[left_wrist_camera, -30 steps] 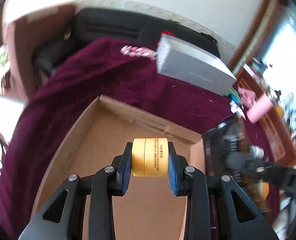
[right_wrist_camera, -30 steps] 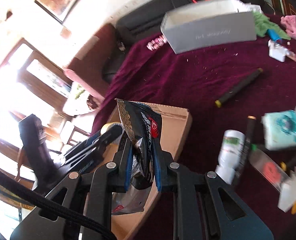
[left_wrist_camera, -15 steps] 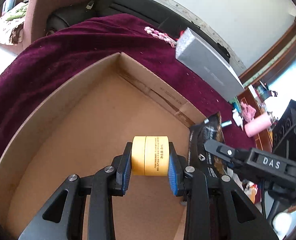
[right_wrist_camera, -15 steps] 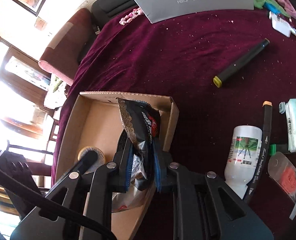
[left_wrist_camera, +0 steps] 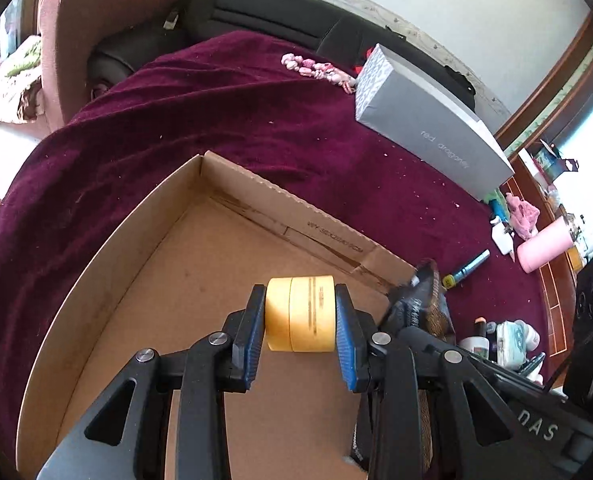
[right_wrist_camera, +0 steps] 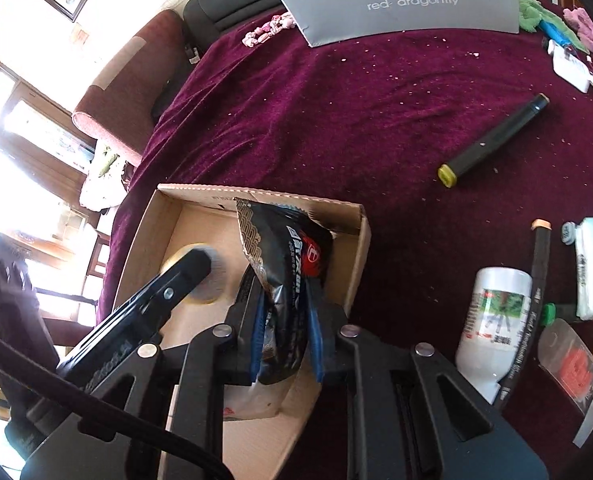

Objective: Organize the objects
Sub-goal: 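Carry the tape roll and snack bag into the cardboard box and open both grippers, then move both open grippers from the box back to the cluttered items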

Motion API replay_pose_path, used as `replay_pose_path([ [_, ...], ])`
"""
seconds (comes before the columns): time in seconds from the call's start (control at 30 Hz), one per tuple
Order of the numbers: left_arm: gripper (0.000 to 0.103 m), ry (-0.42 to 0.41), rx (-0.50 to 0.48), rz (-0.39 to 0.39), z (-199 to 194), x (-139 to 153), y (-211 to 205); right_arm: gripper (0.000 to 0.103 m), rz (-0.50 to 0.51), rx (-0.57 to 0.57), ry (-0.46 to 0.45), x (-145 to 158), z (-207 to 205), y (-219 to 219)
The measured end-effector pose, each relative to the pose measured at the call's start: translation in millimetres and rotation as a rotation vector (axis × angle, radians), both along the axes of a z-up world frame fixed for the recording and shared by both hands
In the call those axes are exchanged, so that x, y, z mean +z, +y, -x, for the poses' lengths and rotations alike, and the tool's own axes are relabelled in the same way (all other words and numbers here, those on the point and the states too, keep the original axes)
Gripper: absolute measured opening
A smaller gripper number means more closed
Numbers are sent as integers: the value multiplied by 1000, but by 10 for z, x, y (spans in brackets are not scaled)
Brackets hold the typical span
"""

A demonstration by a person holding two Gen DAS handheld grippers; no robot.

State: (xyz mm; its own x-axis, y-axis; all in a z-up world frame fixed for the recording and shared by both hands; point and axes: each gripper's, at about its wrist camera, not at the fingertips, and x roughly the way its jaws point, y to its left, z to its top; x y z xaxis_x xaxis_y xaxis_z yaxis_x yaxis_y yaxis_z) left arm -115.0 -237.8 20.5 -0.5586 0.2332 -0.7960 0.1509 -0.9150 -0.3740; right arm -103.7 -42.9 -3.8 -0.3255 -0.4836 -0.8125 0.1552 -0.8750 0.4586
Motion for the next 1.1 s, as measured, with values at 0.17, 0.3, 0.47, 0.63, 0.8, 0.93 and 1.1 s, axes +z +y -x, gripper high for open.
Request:
replay_pose_path([
  [0.17, 54, -34, 6, -116, -8, -77, -124, 28, 24, -13, -1, -17, 40, -1],
  [0.3, 54, -4, 43, -148, -134, 31, -250, 46, 67, -23, 28, 71, 34, 67],
  [0.47, 55, 127, 139, -166, -488, 248, -420, 50, 127, -34, 79, 259, -17, 161],
  [0.63, 55, 147, 233, -211, -770, 106, -545, 53, 163, -50, 121, 422, -189, 326],
  [0.8, 55, 81, 286, -233, -893, -107, -550, 53, 177, -66, 138, 449, -431, 563],
  [0.93, 55, 90, 261, -217, -1001, -70, -384, 53, 208, -94, 127, 407, -580, 817],
  [1.1, 55, 117, 219, -210, -1149, 123, -238, 53, 207, -145, 121, 314, -718, 1228],
])
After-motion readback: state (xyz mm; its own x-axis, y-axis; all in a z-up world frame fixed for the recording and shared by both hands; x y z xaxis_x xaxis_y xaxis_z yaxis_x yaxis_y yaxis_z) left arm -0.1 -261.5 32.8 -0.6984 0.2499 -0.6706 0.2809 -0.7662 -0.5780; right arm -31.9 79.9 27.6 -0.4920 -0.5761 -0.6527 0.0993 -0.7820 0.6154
